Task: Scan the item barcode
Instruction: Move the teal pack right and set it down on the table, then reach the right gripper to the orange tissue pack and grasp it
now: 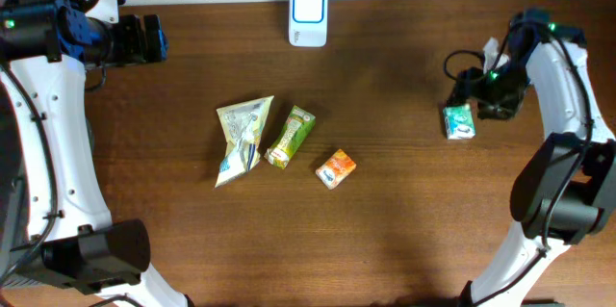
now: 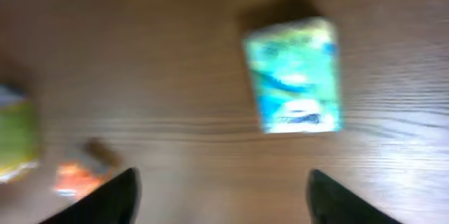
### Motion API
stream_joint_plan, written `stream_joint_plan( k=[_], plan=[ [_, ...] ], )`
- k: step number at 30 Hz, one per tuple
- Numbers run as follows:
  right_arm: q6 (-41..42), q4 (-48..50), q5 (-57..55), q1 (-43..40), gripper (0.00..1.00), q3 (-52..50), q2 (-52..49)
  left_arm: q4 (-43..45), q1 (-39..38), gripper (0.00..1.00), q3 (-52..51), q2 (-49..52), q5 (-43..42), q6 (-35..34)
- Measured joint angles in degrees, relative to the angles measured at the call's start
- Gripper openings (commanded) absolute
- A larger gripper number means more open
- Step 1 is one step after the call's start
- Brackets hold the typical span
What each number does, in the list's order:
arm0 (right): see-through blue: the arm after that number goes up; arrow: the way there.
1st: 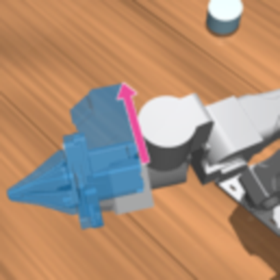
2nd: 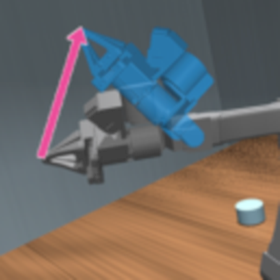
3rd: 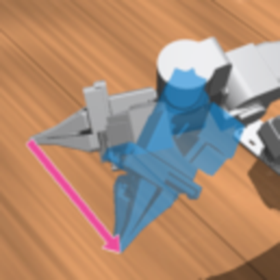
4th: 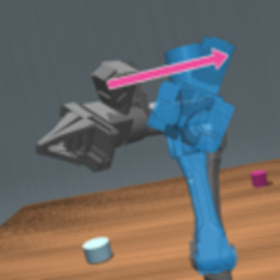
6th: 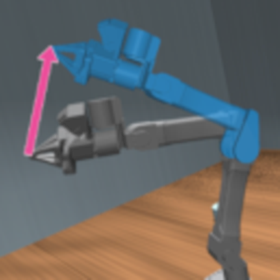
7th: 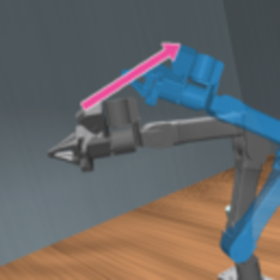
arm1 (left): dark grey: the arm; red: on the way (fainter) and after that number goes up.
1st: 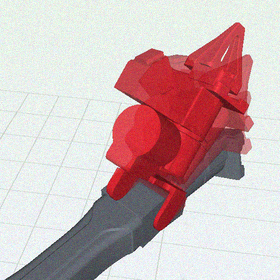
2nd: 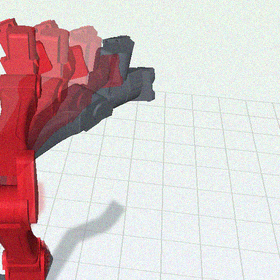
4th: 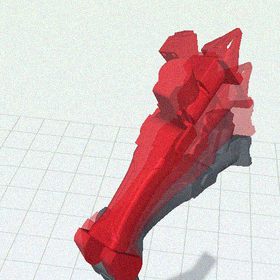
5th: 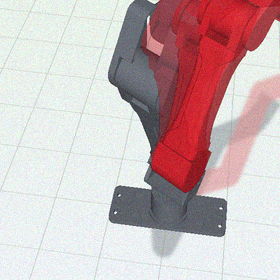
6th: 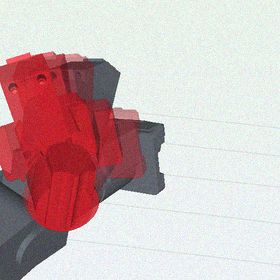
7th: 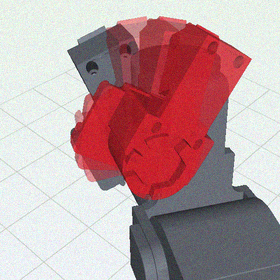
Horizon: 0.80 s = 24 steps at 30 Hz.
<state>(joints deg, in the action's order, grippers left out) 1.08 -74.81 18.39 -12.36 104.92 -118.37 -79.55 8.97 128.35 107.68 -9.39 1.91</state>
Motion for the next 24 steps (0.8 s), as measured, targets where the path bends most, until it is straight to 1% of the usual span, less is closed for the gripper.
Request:
stream_joint_plan(
  k=[1,4,6,7,10,11,12,13,15,16,17,18,21,24],
  plan=[
    [-0.13,-0.74,2.93,0.57,0.99,1.42,0.02,0.02,0.0,0.99,0.0,0.0,0.02,-0.02],
    [-0.2,-1.09,17.31,4.28,0.99,2.62,0.02,0.02,0.0,0.99,0.0,0.0,0.0,0.0],
    [-0.24,0.48,22.88,8.81,0.97,2.54,0.02,0.0,0.0,0.99,0.0,0.0,0.0,-0.02],
    [-0.26,0.85,24.11,11.65,0.9,2.43,0.02,0.0,0.0,0.99,0.0,0.0,0.0,-0.02],
    [-0.2,1.46,22.53,21.46,0.81,0.98,0.0,0.0,0.0,0.99,0.0,0.0,0.0,-0.02],
    [-0.39,1.36,20.79,25.11,0.75,0.37,0.0,0.0,0.0,0.99,0.0,0.0,-0.02,-0.02],
    [-0.31,1.4,19.67,27.82,0.65,-0.15,0.02,0.02,0.0,0.99,0.0,0.0,0.0,-0.02],
    [-0.5,1.4,18.51,30.38,0.54,-0.76,0.0,0.02,0.0,0.99,0.0,0.0,0.0,-0.02],
    [-1.4,1.4,15.63,36.04,0.27,-2.25,0.0,0.02,0.0,0.99,0.0,0.0,0.0,-0.02],
    [-1.51,1.46,13.88,38.86,0.2,-2.91,0.0,0.0,0.0,0.99,0.0,0.0,0.0,-0.02],
    [-2.03,1.4,11.82,41.46,0.1,-3.52,0.0,0.0,0.0,0.99,0.0,0.0,0.0,-0.02],
    [-2.54,1.6,9.35,44.7,0.04,-4.44,0.0,0.0,0.0,0.99,0.0,0.0,0.02,-0.02],
    [-2.67,4.72,6.05,49.42,0.04,-6.62,0.0,0.0,0.0,0.99,0.0,0.0,0.0,-0.02],
    [-2.6,7.3,4.79,51.54,0.04,-8.09,-0.11,0.02,0.0,0.99,0.0,0.0,0.0,-0.02]
  ],
)
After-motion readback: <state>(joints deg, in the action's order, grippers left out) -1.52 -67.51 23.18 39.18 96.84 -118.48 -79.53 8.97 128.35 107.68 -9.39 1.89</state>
